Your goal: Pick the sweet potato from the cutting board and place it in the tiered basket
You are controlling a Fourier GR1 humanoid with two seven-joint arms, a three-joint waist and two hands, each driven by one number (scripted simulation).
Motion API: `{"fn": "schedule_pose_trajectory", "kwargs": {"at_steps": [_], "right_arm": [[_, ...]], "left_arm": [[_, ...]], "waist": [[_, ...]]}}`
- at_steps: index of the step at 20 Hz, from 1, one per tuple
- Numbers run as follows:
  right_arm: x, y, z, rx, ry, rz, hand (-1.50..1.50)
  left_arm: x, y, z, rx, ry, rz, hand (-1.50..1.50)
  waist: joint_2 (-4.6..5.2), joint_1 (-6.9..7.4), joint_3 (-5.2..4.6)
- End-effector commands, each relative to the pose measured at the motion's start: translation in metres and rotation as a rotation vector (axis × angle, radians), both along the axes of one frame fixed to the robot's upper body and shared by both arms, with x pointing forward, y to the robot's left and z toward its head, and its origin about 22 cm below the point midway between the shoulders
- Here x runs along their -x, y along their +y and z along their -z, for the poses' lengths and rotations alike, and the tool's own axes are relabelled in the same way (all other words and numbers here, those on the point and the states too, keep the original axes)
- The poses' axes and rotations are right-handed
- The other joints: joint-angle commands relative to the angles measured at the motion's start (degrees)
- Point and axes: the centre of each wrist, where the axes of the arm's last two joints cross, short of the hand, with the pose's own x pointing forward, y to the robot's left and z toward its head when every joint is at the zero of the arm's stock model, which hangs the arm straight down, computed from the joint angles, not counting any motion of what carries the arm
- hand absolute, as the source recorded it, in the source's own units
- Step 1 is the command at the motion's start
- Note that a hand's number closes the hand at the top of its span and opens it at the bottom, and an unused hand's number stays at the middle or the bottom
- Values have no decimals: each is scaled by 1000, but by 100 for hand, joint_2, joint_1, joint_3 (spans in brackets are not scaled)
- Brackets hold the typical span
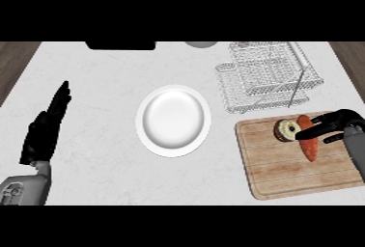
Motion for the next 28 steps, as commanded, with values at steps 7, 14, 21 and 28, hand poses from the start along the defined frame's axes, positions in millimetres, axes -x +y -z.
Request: {"fn": "schedule_pose_trajectory", "kwargs": {"at_steps": [7, 14, 21, 28], "right_arm": [[-15, 80, -7, -68, -181, -84, 150], [6, 298, -52, 25, -459, -911, 150], [68, 358, -92, 10, -933, -807, 150], [89, 363, -156, 131, -1153, -657, 150]], "left_arm": [[-1, -5, -10, -2, -6, 2, 0], [-9, -27, 2, 10, 3, 100, 0], [-12, -13, 8, -1, 34, 15, 0], [13, 0, 4, -11, 1, -4, 0]], "waist": [[5, -8, 64], [5, 622, 33], [-20, 15, 60], [-15, -2, 66]]}}
